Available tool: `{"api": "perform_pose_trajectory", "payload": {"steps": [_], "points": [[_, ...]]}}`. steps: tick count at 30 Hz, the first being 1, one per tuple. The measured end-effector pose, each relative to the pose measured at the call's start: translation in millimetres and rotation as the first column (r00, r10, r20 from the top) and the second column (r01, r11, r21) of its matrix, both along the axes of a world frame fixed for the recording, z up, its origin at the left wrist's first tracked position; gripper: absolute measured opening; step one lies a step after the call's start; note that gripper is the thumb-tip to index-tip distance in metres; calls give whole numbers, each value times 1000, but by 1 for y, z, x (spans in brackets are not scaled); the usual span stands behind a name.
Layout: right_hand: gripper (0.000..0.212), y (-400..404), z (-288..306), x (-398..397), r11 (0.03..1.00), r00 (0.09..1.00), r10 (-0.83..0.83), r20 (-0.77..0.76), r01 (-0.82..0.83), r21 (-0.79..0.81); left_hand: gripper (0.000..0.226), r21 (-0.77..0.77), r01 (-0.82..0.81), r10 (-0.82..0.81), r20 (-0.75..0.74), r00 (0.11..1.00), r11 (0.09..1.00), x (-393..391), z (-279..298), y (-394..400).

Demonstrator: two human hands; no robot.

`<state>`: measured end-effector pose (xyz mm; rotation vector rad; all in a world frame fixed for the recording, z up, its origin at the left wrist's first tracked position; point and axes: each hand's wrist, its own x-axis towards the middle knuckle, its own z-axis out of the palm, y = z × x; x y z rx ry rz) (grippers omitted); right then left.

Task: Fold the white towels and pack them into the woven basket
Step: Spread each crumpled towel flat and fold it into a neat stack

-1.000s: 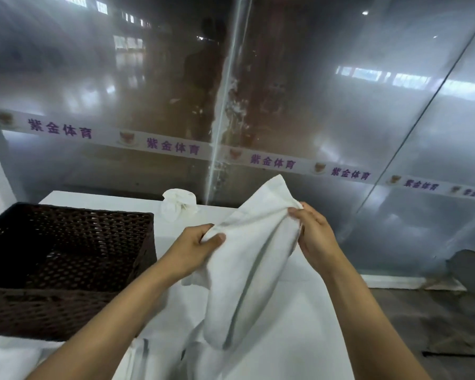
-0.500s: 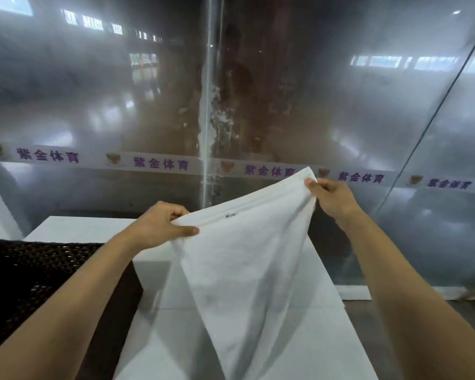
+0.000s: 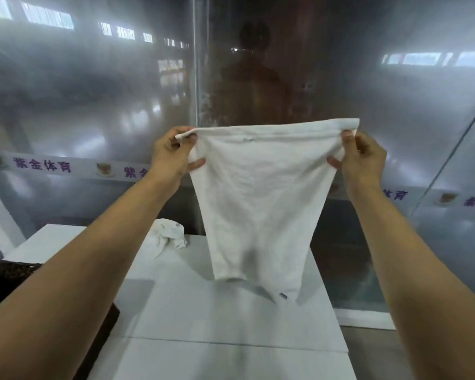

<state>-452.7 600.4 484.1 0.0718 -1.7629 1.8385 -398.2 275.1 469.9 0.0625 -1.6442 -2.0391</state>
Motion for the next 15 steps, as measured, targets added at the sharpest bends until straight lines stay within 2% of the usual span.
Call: {"api": "perform_pose_trajectory", "payload": {"steps": [4,7,10,15], "points": [[16,20,-9,17,997,997,55,-58,-58,-44,8,-103,-34,26,-79,997,994,9,6,14],[15,29,-36,39,994,995,84,-48,-87,-60,15,-148,3,-17,-92,996,989,28,-11,14],[19,26,-73,76,990,995,97,-22,-99,-100,30,-185,40,-54,-70,996,982,59,-38,9],[18,20,-166,155,997,989,64,135,-58,-52,22,-238,107,-99,47,994,965,131,-117,-8]]}}
